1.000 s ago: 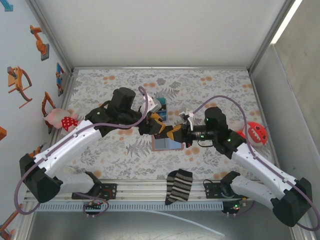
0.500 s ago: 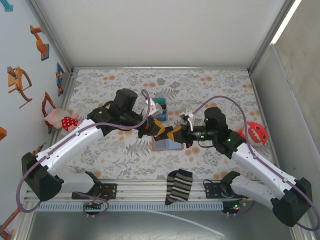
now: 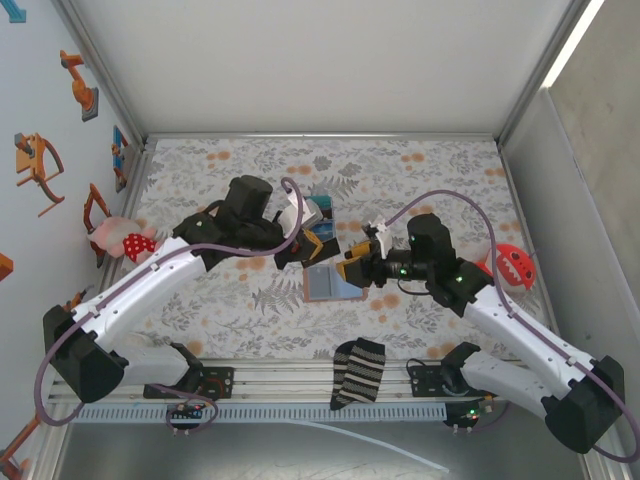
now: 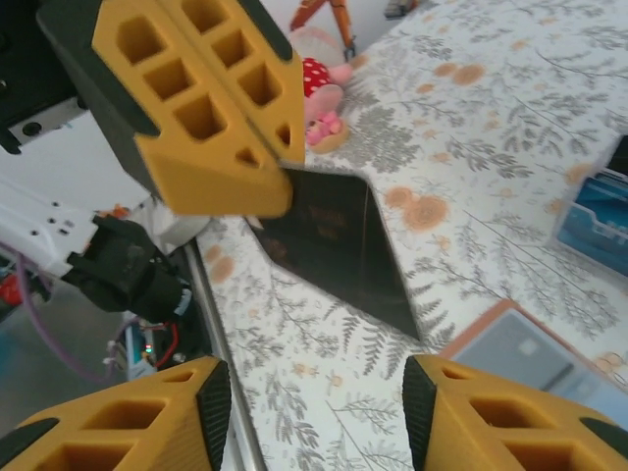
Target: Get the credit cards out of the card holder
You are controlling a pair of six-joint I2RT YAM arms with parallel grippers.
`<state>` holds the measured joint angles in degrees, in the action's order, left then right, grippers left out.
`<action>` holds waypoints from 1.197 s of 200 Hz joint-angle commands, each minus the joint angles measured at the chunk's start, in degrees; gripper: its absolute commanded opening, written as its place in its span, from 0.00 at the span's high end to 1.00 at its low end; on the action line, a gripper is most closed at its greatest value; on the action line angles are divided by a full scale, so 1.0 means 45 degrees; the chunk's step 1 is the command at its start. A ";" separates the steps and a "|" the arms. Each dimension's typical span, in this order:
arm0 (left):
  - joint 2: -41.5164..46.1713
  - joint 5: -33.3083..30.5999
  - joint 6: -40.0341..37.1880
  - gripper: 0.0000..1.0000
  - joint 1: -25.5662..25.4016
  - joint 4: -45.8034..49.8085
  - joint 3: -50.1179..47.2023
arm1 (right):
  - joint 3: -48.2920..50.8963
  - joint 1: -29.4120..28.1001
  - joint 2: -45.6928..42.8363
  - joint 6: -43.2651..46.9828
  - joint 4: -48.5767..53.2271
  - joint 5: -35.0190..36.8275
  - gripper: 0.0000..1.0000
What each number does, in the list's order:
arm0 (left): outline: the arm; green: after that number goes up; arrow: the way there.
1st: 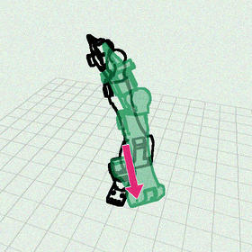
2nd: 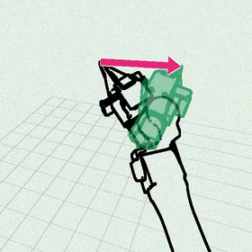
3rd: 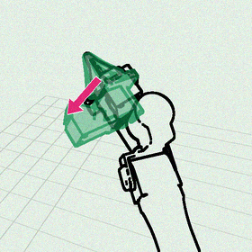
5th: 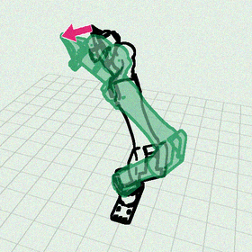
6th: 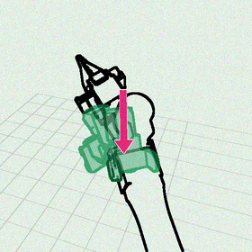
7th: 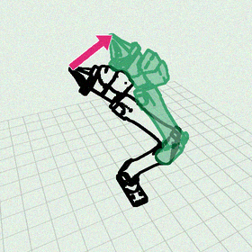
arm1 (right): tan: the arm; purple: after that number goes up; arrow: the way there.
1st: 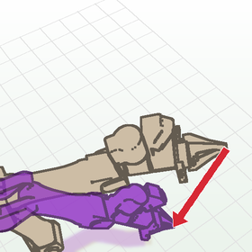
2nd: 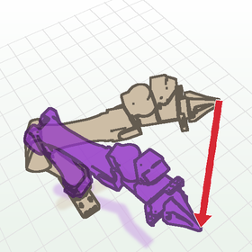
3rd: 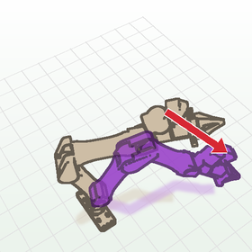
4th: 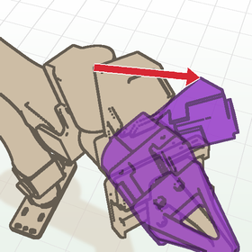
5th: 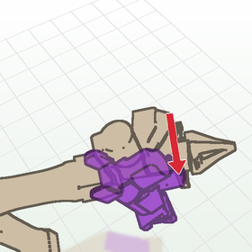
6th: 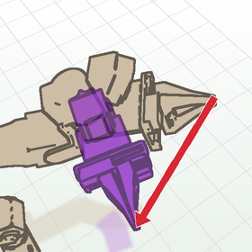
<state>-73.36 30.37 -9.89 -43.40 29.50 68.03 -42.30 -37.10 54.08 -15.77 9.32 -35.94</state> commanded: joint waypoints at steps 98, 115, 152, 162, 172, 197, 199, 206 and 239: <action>-0.2493 -0.0645 -0.1908 1.00 0.2471 -0.0053 0.2098 | -0.1016 0.0003 0.0628 -0.0256 0.1504 0.3895 0.47; -0.3180 -0.0558 -0.2577 1.00 0.2674 0.0288 0.2753 | -0.1142 0.0003 0.0864 -0.0285 0.1616 0.4067 0.47; -0.4399 -0.0320 -0.3925 1.00 0.2991 0.0992 0.3981 | -0.1239 0.0002 0.0981 -0.0431 0.1722 0.4650 0.44; -0.4693 -0.0270 -0.4311 1.00 0.3081 0.1146 0.4218 | -0.1262 0.0012 0.0977 -0.0479 0.1752 0.4843 0.43; -0.4969 -0.0211 -0.4648 1.00 0.3151 0.1245 0.4451 | -0.1241 0.0000 0.0951 -0.0521 0.1775 0.5010 0.41; -0.5740 0.0040 -0.5469 1.00 0.3380 0.1534 0.5045 | -0.1207 0.0017 0.0939 -0.0667 0.1834 0.5363 0.37; -0.5790 0.0060 -0.5544 1.00 0.3400 0.1547 0.5109 | -0.1205 0.0011 0.0937 -0.0673 0.1844 0.5383 0.37; -0.6012 0.0139 -0.5805 1.00 0.3451 0.1600 0.5254 | -0.1184 0.0007 0.0921 -0.0728 0.1835 0.5479 0.36; -0.7306 0.0180 -0.6771 1.00 0.3604 0.2155 0.6258 | -0.1033 0.0016 0.0686 -0.1058 0.1801 0.6076 0.35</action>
<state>-102.96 29.04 -34.35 -27.88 35.48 92.47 -45.82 -37.10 58.48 -18.68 17.17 -11.99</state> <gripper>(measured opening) 0.051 0.651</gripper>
